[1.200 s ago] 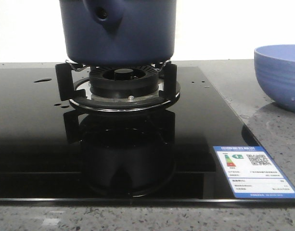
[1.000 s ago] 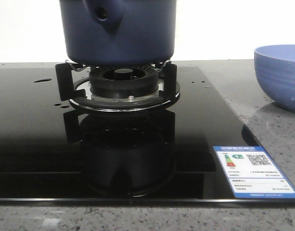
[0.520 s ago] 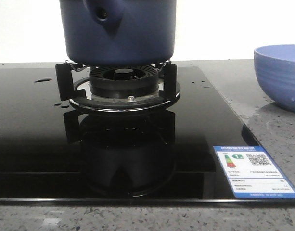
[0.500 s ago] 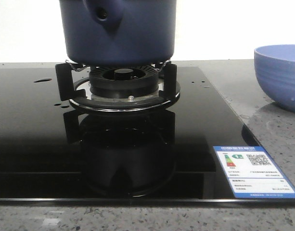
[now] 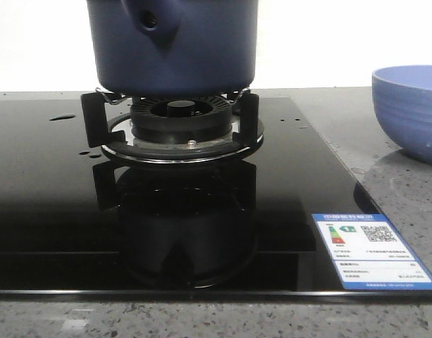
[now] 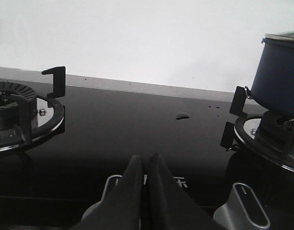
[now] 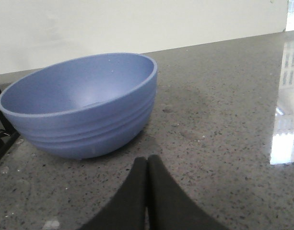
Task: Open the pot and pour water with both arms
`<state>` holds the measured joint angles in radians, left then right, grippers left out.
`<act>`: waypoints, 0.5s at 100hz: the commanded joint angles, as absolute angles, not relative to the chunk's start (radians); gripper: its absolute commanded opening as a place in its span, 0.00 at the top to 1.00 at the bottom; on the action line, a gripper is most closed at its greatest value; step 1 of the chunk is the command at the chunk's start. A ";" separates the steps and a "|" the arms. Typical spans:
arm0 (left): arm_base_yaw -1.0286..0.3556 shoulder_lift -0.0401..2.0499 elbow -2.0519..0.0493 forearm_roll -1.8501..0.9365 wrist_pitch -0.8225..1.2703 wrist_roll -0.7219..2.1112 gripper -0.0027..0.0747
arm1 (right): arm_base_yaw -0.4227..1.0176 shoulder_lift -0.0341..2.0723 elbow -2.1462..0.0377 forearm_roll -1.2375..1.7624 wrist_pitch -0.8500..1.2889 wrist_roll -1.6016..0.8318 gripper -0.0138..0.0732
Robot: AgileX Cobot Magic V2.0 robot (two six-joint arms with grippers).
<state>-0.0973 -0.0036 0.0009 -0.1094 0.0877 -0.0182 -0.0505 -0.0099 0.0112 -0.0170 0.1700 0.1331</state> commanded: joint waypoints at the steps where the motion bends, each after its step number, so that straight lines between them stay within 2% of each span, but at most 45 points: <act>1: -0.097 -0.030 0.035 -0.158 0.018 -0.029 0.99 | -0.049 -0.028 0.037 0.036 0.066 0.129 0.92; 32: -0.097 -0.030 0.035 -0.374 0.011 -0.029 0.99 | -0.049 -0.028 0.037 0.303 0.025 0.129 0.92; 50: -0.097 -0.030 0.035 -0.559 0.011 -0.029 0.99 | -0.049 -0.028 0.037 0.337 0.027 0.129 0.92</act>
<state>-0.0973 -0.0036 0.0009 -0.4642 0.0856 -0.0197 -0.0505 -0.0099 0.0112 0.3200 0.1108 0.1331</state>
